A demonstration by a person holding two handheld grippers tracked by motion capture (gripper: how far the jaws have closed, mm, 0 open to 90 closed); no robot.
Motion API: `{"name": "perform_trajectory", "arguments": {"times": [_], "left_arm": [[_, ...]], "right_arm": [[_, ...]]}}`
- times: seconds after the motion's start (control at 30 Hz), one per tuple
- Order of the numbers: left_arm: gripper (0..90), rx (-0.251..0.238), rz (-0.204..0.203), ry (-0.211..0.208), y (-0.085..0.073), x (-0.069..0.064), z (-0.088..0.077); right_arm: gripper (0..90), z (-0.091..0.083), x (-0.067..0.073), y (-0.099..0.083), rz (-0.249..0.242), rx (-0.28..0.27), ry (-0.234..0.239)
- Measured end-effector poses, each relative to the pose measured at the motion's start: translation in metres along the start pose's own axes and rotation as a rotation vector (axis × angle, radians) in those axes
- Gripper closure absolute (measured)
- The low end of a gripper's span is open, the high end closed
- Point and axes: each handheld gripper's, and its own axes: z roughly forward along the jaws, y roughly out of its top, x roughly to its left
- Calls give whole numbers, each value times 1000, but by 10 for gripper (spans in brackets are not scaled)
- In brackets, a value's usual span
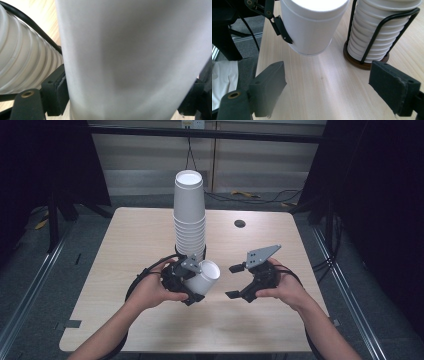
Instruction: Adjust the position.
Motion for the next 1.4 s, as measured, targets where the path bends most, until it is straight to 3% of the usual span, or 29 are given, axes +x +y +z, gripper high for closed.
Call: {"name": "perform_trajectory", "arguments": {"times": [0.43, 0.9, 1.4], "left_arm": [[173, 107, 52, -7, 8, -3, 6], [172, 141, 89, -19, 17, -7, 11], [172, 179, 111, -22, 19, -9, 17]], "right_arm": [[135, 6, 3, 5, -23, 22, 31], [135, 11, 5, 8, -37, 51, 55], [139, 19, 7, 24, -83, 191, 68]]}}
